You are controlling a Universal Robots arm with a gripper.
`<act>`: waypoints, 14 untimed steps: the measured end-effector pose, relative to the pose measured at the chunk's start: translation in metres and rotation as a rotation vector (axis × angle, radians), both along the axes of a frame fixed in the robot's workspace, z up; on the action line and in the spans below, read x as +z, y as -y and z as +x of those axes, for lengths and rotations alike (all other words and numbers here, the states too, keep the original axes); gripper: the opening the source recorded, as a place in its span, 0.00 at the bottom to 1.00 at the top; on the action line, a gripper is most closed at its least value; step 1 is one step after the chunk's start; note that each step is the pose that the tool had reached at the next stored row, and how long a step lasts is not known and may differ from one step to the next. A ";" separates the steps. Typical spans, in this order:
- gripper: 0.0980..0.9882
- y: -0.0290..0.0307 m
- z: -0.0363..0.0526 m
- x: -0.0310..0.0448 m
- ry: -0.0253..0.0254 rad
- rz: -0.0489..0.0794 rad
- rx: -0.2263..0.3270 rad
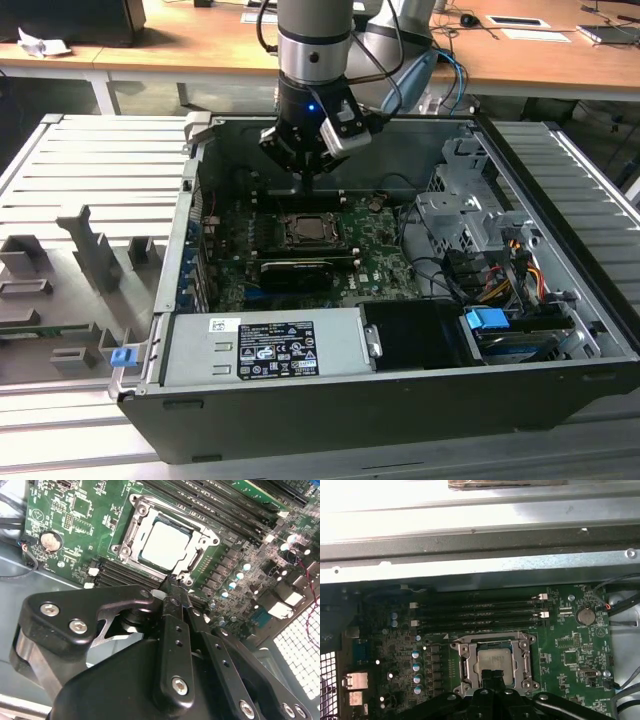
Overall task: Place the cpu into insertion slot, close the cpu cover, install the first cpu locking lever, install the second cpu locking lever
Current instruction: 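Install the first cpu locking lever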
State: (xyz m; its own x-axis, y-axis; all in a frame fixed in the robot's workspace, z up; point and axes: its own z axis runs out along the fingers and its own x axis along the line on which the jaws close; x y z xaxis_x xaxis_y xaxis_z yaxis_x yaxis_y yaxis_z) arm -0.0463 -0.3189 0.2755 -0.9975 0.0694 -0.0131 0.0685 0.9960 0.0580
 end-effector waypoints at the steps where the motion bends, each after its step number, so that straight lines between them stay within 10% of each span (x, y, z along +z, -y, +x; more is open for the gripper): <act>1: 0.01 0.0000 -0.0018 0.0000 0.0000 0.000 0.000; 14: 0.01 0.0000 -0.0090 0.0000 0.0000 0.000 0.000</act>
State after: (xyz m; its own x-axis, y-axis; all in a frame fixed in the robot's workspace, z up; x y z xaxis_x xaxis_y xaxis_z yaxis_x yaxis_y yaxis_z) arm -0.0554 -0.3189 0.2755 -0.9975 0.0693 -0.0131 0.0684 0.9960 0.0580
